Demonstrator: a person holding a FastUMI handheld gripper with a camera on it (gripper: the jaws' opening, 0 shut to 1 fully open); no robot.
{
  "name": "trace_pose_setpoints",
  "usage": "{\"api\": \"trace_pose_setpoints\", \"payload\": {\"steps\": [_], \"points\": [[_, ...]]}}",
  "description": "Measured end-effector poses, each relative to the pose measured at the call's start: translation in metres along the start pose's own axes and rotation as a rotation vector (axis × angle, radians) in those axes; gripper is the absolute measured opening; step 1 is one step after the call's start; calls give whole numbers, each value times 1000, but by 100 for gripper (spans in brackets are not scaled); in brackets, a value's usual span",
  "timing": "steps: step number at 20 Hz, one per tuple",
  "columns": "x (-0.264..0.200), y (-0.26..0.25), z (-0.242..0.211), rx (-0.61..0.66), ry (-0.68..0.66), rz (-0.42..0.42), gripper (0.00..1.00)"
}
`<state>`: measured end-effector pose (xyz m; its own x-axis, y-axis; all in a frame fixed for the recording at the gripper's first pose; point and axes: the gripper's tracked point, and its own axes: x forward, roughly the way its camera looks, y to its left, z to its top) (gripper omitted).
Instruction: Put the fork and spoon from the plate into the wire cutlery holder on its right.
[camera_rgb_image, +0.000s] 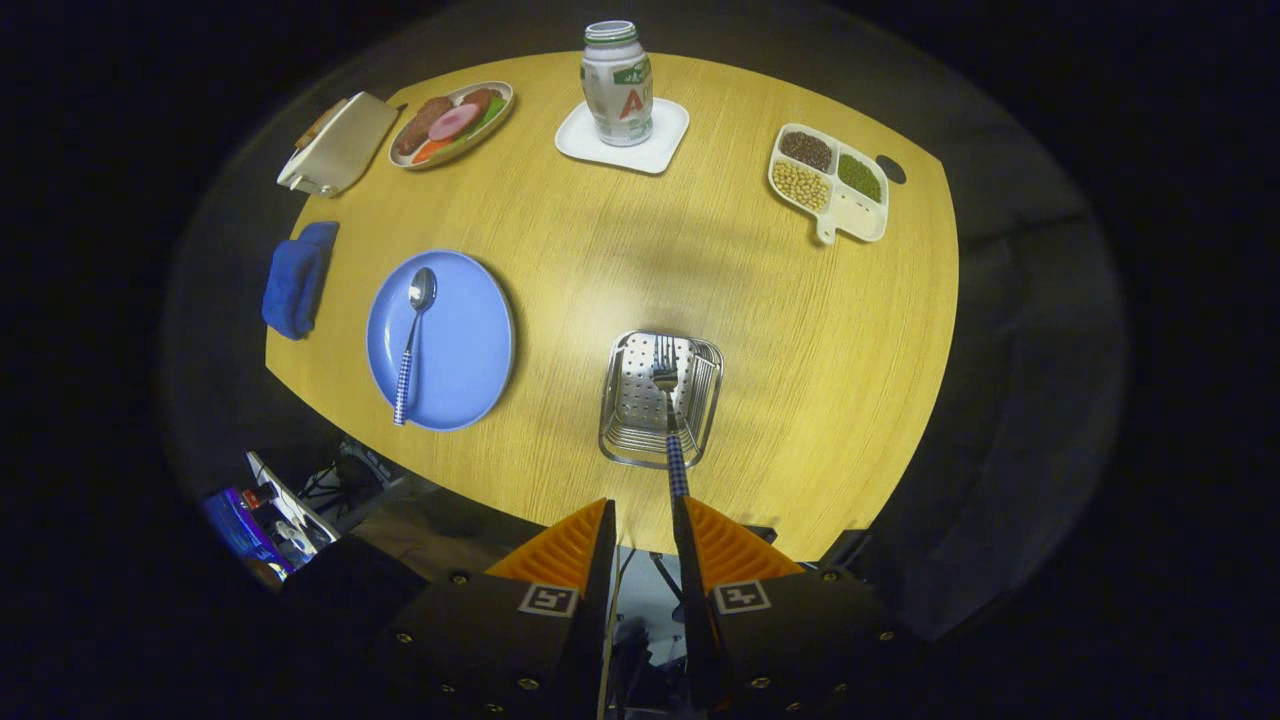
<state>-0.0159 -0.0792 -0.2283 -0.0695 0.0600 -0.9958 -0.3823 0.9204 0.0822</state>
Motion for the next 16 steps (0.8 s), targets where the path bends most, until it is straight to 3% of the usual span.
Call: {"api": "trace_pose_setpoints", "payload": {"steps": [7, 11, 16], "points": [[15, 55, -4, -26, -56, 28, 35], [35, 85, 2, -83, -94, 2, 35], [57, 130, -1, -96, -77, 49, 35]]}}
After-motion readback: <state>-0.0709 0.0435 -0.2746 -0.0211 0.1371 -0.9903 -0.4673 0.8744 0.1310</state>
